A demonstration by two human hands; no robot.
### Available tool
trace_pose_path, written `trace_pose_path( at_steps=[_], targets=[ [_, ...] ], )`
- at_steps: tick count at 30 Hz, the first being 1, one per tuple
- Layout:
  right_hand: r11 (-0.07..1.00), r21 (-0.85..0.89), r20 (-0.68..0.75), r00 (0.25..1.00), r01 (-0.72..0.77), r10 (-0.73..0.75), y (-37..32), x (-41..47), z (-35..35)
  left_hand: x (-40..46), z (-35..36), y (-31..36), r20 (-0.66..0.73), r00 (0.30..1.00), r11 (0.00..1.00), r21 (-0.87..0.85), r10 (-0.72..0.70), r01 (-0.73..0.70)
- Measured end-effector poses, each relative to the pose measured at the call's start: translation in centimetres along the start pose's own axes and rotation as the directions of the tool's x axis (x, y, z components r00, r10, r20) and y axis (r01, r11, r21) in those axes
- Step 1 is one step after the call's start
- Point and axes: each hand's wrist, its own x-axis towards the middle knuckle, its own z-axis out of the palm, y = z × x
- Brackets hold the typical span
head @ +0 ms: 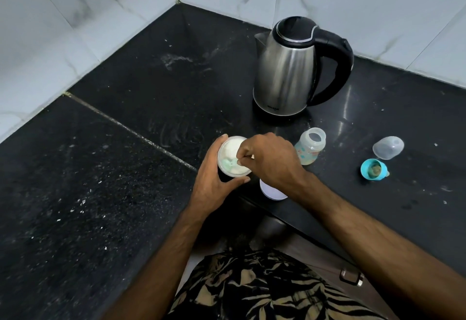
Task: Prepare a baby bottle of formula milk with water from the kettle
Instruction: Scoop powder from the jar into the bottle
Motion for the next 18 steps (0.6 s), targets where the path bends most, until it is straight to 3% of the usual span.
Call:
trace_pose_path(
  at_steps=[18],
  targets=[
    [0.957,0.286,-0.148,0.984,-0.053,0.099,1.07,0.45,-1.05,0.52,-0.28,-0.40,-0.045,0.999,0.999,-0.025,-0.029,0.028]
  ],
)
